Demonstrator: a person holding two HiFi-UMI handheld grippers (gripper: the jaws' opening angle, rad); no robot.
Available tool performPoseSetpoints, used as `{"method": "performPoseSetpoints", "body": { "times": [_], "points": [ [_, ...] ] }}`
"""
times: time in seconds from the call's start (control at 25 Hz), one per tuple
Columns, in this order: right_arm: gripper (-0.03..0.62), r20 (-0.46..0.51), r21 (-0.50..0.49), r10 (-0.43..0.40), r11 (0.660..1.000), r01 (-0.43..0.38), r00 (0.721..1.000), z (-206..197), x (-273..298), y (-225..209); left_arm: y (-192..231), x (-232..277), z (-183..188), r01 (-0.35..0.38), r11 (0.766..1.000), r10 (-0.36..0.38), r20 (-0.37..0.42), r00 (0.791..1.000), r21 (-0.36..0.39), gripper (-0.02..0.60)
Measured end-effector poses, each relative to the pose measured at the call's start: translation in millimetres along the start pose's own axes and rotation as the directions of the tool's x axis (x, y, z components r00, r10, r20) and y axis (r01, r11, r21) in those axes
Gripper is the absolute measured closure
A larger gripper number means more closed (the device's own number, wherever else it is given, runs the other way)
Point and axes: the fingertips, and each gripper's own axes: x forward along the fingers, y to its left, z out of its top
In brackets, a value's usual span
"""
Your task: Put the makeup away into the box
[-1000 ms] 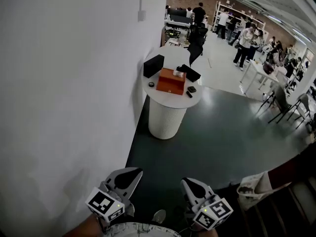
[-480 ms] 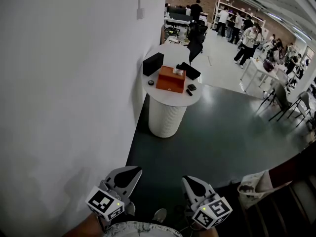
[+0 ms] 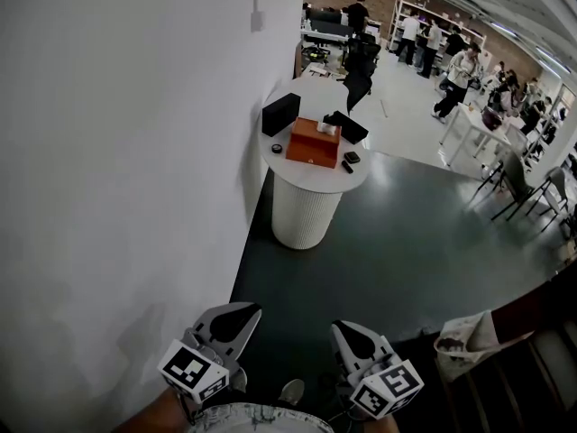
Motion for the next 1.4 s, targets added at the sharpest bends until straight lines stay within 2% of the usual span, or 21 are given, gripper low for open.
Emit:
{"method": "performPoseSetpoints", "body": {
  "times": [0.36,0.96,1.4],
  "points": [
    [0.542,0.011,0.005,0.003,1.000,-0.003,1.000,3,0,0,1,2,0,-0.005,1.000,0.005,-0.006,1.000,0.006,0.552],
    [0.476,0.020,0.016,0.002,1.000,-0.002,1.000,6,-4,-4,-3,5,-2,0.000,1.000,0.000,-0.015,1.000,0.008,0.455],
    [0.424,0.035,0.023,0.008,1.000,-0.009,0.999,7,-17,-16,-11,12,-5,-0.027,0.999,0.027,-0.014,1.000,0.021,0.407]
  ]
}}
